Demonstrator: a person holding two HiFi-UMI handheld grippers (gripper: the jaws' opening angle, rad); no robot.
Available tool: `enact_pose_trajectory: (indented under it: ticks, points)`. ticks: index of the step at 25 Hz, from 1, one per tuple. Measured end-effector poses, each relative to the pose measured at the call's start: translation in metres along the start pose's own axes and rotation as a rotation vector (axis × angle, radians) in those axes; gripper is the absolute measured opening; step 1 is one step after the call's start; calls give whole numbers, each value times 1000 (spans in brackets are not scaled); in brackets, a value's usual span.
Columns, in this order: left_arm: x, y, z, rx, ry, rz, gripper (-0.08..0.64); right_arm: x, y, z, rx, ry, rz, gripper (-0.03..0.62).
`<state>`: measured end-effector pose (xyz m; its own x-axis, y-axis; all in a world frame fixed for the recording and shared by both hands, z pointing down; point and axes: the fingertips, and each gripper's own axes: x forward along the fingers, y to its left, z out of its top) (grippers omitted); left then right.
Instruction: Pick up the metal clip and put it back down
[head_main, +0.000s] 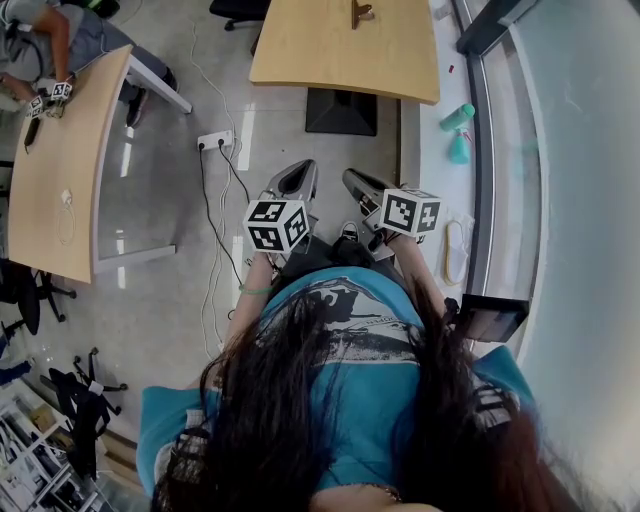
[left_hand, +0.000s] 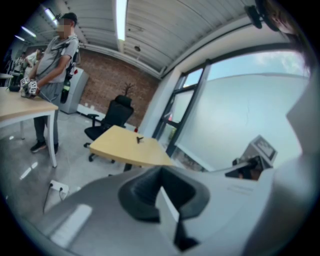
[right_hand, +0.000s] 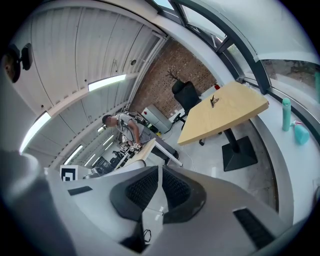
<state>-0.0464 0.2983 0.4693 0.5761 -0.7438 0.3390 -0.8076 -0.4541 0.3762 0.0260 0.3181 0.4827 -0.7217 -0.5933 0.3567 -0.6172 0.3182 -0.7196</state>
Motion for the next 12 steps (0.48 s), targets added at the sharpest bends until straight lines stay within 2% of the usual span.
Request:
enact_pose_trajectory:
  ticks: [4, 12]
  points:
    - [-5, 2, -1, 4, -7, -1, 3, 1, 2, -4, -7, -1, -2, 37]
    - [39, -20, -8, 12, -6, 22, 3, -15, -43, 17, -5, 4, 16, 38]
